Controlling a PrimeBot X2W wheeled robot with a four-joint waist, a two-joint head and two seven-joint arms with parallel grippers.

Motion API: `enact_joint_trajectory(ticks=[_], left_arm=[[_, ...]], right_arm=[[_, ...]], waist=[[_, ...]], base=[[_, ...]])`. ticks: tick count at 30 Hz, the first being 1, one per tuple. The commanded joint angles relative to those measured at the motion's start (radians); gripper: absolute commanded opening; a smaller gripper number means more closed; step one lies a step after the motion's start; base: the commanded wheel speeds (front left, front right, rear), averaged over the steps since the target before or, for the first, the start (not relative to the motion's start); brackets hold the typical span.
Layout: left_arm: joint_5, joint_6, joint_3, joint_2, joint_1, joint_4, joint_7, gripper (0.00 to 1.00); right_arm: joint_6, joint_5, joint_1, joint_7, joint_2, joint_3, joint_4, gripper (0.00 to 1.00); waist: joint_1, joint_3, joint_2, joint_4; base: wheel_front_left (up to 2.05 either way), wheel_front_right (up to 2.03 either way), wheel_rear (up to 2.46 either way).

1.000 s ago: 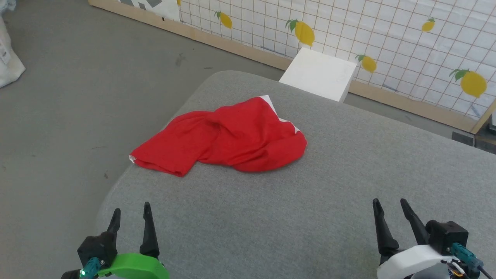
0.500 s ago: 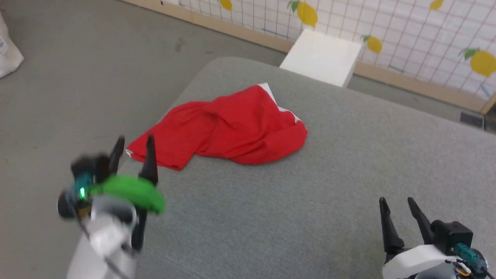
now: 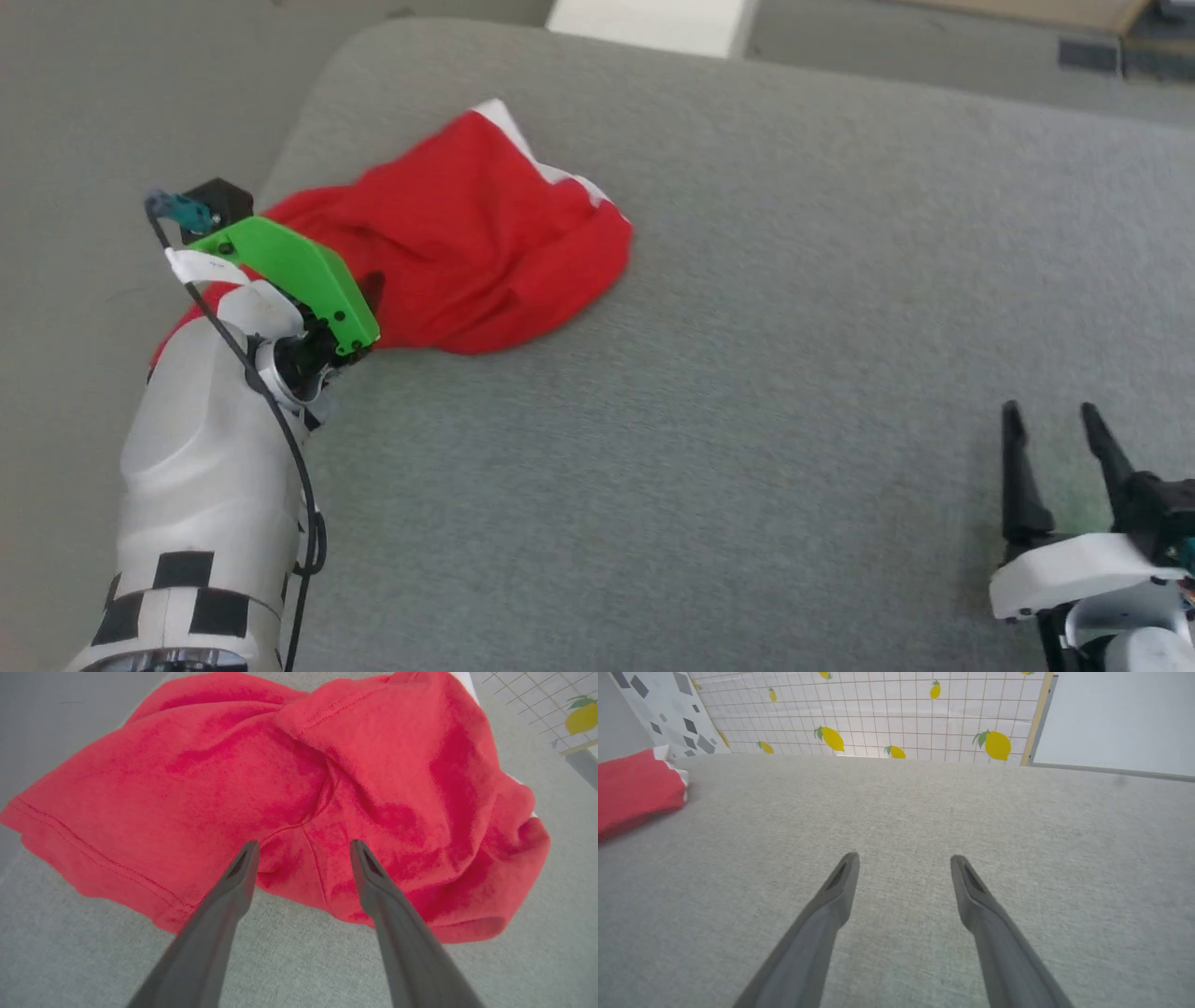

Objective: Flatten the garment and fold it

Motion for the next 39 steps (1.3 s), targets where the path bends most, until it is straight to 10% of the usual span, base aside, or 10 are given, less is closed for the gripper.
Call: enact_joint_trajectory(ticks=[1,9,12,25,39], left_arm=[[-0.012,0.013,-0.002,0.001,-0.018,0.012,0.016,1.0],[-0.006,0.018,-0.034,-0.018,0.012,0.07,0.053,1.0],[-0.006,0.028,-0.034,-0.024,0.028,0.083,0.024,0.0],[0.033,-0.079,-0.049,0.015,-0.074,-0.135,-0.403,0.0],[-0.012,-0.143,-0.326,-0.072,0.019,-0.405,-0.318,0.0]], right_arm=[[-0.002,0.005,-0.004,0.002,0.0,-0.004,-0.009,1.0],[-0.002,0.019,-0.012,-0.002,0.0,-0.003,-0.018,1.0],[-0.002,0.023,-0.019,-0.005,0.0,0.005,-0.008,1.0],[-0.002,0.09,-0.044,-0.049,0.0,0.08,0.113,1.0],[-0.002,0.14,-0.026,-0.068,0.0,0.058,0.206,1.0]], waist=[[-0.0001,0.095,0.0112,-0.09],[-0.0001,0.131,0.0112,-0.091],[-0.0001,0.128,0.0112,-0.085],[-0.0001,-0.034,0.0112,-0.124],[-0.0001,-0.186,0.0112,-0.314]], base=[[0.0,0.0,0.0],[0.0,0.0,0.0],[0.0,0.0,0.0],[0.0,0.0,0.0],[0.0,0.0,0.0]])
